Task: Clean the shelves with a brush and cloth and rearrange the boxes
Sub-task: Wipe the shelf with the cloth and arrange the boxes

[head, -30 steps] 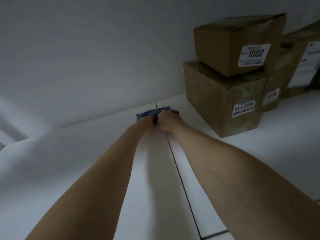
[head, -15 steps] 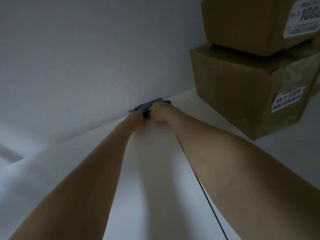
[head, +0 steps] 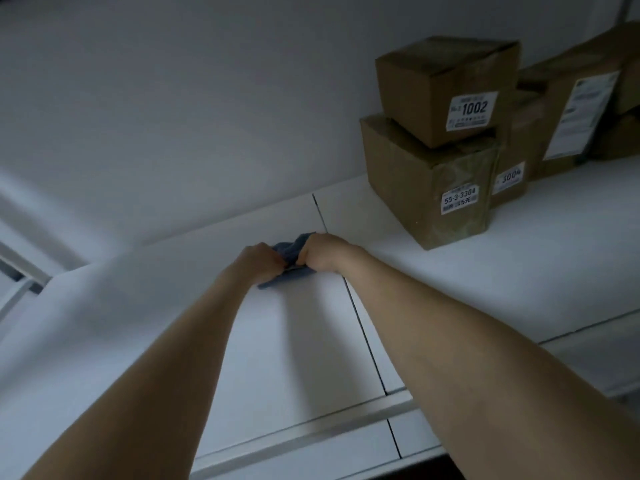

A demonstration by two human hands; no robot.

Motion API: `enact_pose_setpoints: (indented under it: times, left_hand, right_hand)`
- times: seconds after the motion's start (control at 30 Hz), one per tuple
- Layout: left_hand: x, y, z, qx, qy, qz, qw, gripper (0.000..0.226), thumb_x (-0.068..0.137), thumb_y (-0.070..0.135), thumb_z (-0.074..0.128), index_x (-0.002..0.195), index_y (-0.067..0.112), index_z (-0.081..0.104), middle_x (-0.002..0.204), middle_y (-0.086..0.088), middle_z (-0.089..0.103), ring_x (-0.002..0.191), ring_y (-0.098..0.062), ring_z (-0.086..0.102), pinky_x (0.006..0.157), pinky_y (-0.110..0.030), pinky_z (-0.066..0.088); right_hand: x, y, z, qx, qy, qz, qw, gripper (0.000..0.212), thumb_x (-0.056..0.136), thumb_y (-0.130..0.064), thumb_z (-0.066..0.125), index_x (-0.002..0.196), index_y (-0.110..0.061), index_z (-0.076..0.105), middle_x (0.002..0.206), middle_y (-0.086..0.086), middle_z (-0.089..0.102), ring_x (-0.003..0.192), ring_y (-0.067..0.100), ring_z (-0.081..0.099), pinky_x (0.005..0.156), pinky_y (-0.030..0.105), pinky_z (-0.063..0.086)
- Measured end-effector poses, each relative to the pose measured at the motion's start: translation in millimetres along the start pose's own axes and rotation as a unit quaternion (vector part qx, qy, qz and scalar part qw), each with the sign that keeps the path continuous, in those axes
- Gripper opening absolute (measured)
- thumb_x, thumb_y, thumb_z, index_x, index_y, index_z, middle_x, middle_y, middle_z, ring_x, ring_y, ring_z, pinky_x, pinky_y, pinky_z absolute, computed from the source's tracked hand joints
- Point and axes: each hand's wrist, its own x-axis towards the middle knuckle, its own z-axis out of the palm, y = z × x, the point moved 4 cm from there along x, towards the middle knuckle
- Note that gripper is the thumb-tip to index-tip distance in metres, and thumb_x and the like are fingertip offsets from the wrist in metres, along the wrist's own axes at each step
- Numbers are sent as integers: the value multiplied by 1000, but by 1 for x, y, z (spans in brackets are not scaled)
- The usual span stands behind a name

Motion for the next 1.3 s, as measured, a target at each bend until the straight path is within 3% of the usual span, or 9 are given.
enact_pose_setpoints:
  times: [0.2, 0.37, 0.53, 0.7, 0.8, 0.87, 1.1, 1.2, 1.3]
  left_hand:
    - [-66, 25, 4, -24, -33, 23, 999, 22, 89, 32, 50, 88, 11, 55, 95, -14, 66, 91, -29, 63, 70, -28, 42]
    - [-107, 45, 7, -78, -130, 25, 988, 26, 72, 27, 66, 57, 11, 52, 36, 4, 53, 34, -8, 52, 40, -16, 40]
    - [-122, 55, 12, -87, -175, 49, 980, 20, 69, 24, 70, 58, 10, 59, 46, 2, 61, 35, -8, 57, 46, -17, 48]
    - [-119, 56, 12, -17, -91, 111, 990, 23, 86, 31, 59, 84, 8, 58, 71, -4, 60, 70, -21, 60, 70, -29, 47]
    - [-108, 31, 26, -59, -82, 98, 990, 34, 96, 20, 45, 125, 4, 54, 119, -13, 60, 110, -28, 57, 89, -30, 46]
    - [-103, 4, 32, -71, -61, 76, 993, 35, 97, 14, 43, 131, 6, 51, 130, -15, 54, 119, -29, 52, 99, -32, 42]
    - [-103, -71, 44, 15, -99, 8, 995, 36, 100, 17, 40, 132, 5, 51, 129, -15, 56, 119, -27, 53, 97, -30, 42]
    - [-110, -65, 36, 47, -107, 25, 993, 36, 99, 29, 45, 125, 6, 54, 116, -9, 61, 115, -24, 56, 88, -29, 43]
    - [-125, -39, 23, -38, -85, 123, 988, 46, 89, 38, 61, 132, 34, 43, 102, 10, 58, 99, -15, 58, 79, -20, 40]
  right_hand:
    - [-67, 3, 18, -89, -19, -19, 996, 31, 84, -13, 58, 112, -9, 69, 113, 11, 67, 102, 28, 61, 85, 32, 50]
    - [-108, 10, 26, -103, -88, 4, 991, 37, 74, -14, 73, 111, -13, 71, 105, 9, 69, 98, 26, 63, 87, 37, 53]
    - [-129, 15, 34, -44, -160, 2, 986, 36, 76, -6, 73, 111, -15, 71, 106, -3, 65, 96, 18, 57, 80, 29, 46]
    - [-110, 10, 35, -91, -31, 57, 994, 32, 79, -14, 68, 111, -12, 67, 104, 12, 65, 96, 30, 64, 72, 32, 49]
    - [-86, -3, 39, -104, 42, 90, 990, 38, 88, -18, 62, 126, -17, 59, 130, 12, 50, 117, 32, 50, 92, 36, 46]
    - [-72, -18, 52, -107, 55, 95, 988, 40, 93, -21, 57, 133, -24, 53, 140, 9, 37, 126, 32, 37, 105, 38, 38]
    - [-48, -84, 109, -112, 8, -4, 994, 41, 100, -20, 40, 137, -35, 50, 153, 13, 17, 130, 38, 25, 112, 38, 28]
    - [-60, -85, 106, -106, 2, -17, 994, 38, 100, -21, 42, 134, -33, 55, 147, 13, 27, 128, 37, 30, 110, 40, 32]
    - [-81, -68, 86, -86, 1, -1, 996, 34, 93, -21, 53, 125, -28, 63, 132, 10, 47, 115, 33, 48, 100, 39, 44]
